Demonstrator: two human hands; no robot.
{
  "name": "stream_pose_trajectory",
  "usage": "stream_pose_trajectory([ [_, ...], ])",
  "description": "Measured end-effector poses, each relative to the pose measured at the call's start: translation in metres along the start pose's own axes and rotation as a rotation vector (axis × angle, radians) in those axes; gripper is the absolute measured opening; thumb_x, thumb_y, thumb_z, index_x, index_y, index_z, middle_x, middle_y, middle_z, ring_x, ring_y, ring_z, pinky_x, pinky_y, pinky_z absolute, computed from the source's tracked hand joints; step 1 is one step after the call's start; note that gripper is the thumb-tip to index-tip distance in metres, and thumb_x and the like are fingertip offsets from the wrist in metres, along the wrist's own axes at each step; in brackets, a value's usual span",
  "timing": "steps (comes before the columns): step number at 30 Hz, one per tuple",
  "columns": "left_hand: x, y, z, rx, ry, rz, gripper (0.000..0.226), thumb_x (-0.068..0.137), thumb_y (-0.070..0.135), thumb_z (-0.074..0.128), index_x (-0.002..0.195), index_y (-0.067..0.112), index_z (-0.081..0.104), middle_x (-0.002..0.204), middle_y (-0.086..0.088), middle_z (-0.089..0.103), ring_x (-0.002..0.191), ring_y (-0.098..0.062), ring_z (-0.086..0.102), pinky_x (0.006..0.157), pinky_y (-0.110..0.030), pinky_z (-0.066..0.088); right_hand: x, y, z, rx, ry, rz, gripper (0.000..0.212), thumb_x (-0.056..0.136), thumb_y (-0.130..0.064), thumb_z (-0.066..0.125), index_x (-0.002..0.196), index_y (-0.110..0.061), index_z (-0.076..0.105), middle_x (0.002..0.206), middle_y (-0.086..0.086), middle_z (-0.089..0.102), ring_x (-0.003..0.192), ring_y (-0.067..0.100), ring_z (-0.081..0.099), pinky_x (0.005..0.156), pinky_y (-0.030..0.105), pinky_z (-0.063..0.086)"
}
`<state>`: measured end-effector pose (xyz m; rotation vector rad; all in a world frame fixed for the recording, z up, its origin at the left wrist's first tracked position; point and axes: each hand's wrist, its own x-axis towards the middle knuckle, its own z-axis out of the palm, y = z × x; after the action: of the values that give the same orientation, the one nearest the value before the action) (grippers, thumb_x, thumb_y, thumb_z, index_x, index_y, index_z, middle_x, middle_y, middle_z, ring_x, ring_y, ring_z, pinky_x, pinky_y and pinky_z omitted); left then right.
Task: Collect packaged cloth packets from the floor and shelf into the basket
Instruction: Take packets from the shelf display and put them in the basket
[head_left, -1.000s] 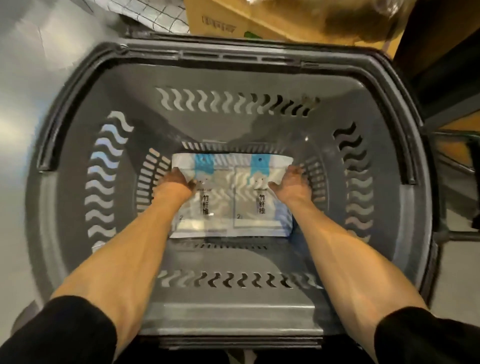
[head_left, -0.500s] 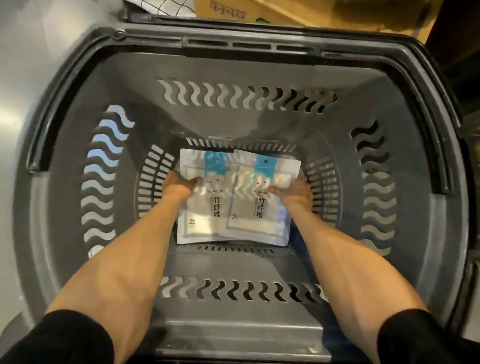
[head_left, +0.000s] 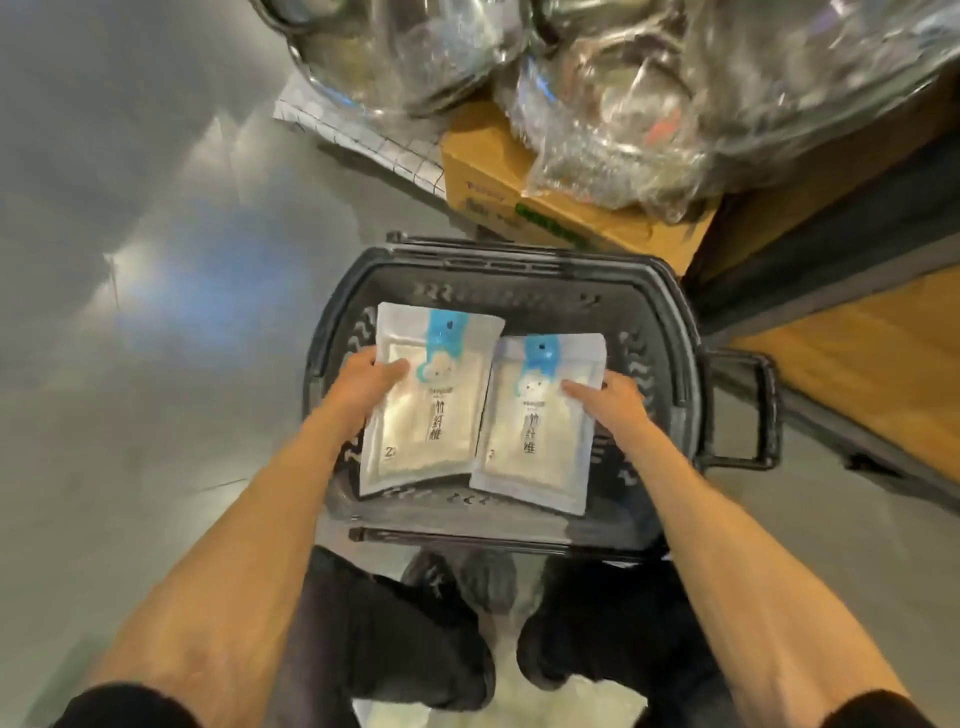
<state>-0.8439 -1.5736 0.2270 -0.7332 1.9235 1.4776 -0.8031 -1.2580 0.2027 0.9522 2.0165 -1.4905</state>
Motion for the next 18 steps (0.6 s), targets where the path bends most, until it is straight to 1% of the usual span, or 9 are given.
stream_pose_trajectory([
  [2, -0.047, 0.026, -0.015, 0.055, 0.01, 0.036, 0.013, 0.097, 0.014, 0.063, 0.107, 0.016, 0.07, 0.107, -0.011, 0.075, 0.093, -0.027, 0.073, 0.088, -0.044, 0.058, -0.047, -0.025, -0.019, 0.007, -0.022, -0.018, 0.015, 0.091, -0.017, 0.072, 0.105, -0.013, 0.07, 0.106, 0.006, 0.072, 0.081, 0.014, 0.069, 0.059, 0.02, 0.054],
  [4, -0.092, 0.051, -0.025, 0.064, 0.022, 0.045, 0.015, 0.097, 0.013, 0.062, 0.11, 0.013, 0.07, 0.103, -0.008, 0.076, 0.093, -0.027, 0.073, 0.085, -0.043, 0.059, -0.094, -0.049, -0.039, 0.005, -0.017, -0.038, 0.014, 0.092, -0.019, 0.071, 0.104, -0.014, 0.07, 0.101, 0.003, 0.073, 0.082, 0.012, 0.07, 0.059, 0.02, 0.054],
  [6, -0.137, 0.075, -0.03, 0.039, 0.042, 0.041, 0.013, 0.098, 0.013, 0.061, 0.109, 0.011, 0.068, 0.094, -0.004, 0.076, 0.086, -0.022, 0.074, 0.073, -0.036, 0.06, -0.143, -0.071, -0.063, 0.027, -0.016, -0.047, 0.014, 0.092, -0.018, 0.07, 0.105, -0.012, 0.071, 0.099, 0.002, 0.073, 0.077, 0.005, 0.07, 0.054, 0.014, 0.052],
  [8, -0.183, 0.1, -0.031, 0.003, 0.043, 0.034, 0.008, 0.099, 0.011, 0.059, 0.101, 0.013, 0.066, 0.08, 0.004, 0.076, 0.069, -0.01, 0.073, 0.057, -0.025, 0.057, -0.19, -0.092, -0.091, 0.042, -0.011, -0.047, 0.014, 0.092, -0.019, 0.071, 0.105, -0.013, 0.071, 0.099, 0.002, 0.074, 0.076, 0.003, 0.07, 0.055, 0.014, 0.052],
  [9, -0.207, 0.111, -0.029, -0.034, 0.031, 0.031, 0.009, 0.1, 0.01, 0.058, 0.1, 0.015, 0.066, 0.08, 0.003, 0.076, 0.066, -0.008, 0.072, 0.054, -0.023, 0.056, -0.213, -0.102, -0.107, 0.043, -0.001, -0.046, 0.015, 0.092, -0.019, 0.071, 0.105, -0.012, 0.072, 0.098, 0.002, 0.074, 0.076, 0.003, 0.07, 0.055, 0.013, 0.052],
  [11, -0.253, 0.133, -0.024, -0.096, 0.014, 0.012, 0.011, 0.1, 0.012, 0.058, 0.105, 0.013, 0.067, 0.09, -0.004, 0.076, 0.071, -0.013, 0.074, 0.057, -0.026, 0.058, -0.256, -0.116, -0.14, 0.059, 0.019, -0.039, 0.014, 0.091, -0.017, 0.071, 0.103, -0.01, 0.072, 0.092, -0.001, 0.073, 0.069, -0.002, 0.068, 0.053, 0.011, 0.05],
  [13, -0.297, 0.154, -0.015, -0.101, -0.011, -0.007, 0.015, 0.099, 0.015, 0.06, 0.111, 0.012, 0.068, 0.099, -0.009, 0.077, 0.081, -0.019, 0.075, 0.062, -0.031, 0.06, -0.296, -0.121, -0.171, 0.056, 0.007, -0.047, 0.009, 0.091, -0.016, 0.071, 0.1, -0.012, 0.072, 0.088, -0.006, 0.072, 0.063, -0.008, 0.066, 0.052, 0.008, 0.047],
  [15, -0.339, 0.173, 0.001, -0.116, -0.013, -0.015, 0.012, 0.099, 0.016, 0.06, 0.109, 0.013, 0.068, 0.095, -0.006, 0.078, 0.081, -0.021, 0.076, 0.061, -0.032, 0.061, -0.329, -0.126, -0.203, 0.076, 0.001, -0.045, 0.008, 0.09, -0.018, 0.072, 0.097, -0.014, 0.073, 0.091, -0.006, 0.074, 0.068, -0.006, 0.069, 0.054, 0.01, 0.049],
  [18, -0.391, 0.196, 0.03, -0.147, -0.002, 0.008, 0.008, 0.099, 0.015, 0.061, 0.104, 0.015, 0.066, 0.09, -0.004, 0.078, 0.078, -0.02, 0.076, 0.061, -0.034, 0.061, -0.367, -0.132, -0.253, 0.092, -0.038, -0.047, 0.015, 0.089, -0.021, 0.074, 0.102, -0.013, 0.074, 0.096, -0.004, 0.076, 0.078, 0.003, 0.073, 0.063, 0.018, 0.055],
])
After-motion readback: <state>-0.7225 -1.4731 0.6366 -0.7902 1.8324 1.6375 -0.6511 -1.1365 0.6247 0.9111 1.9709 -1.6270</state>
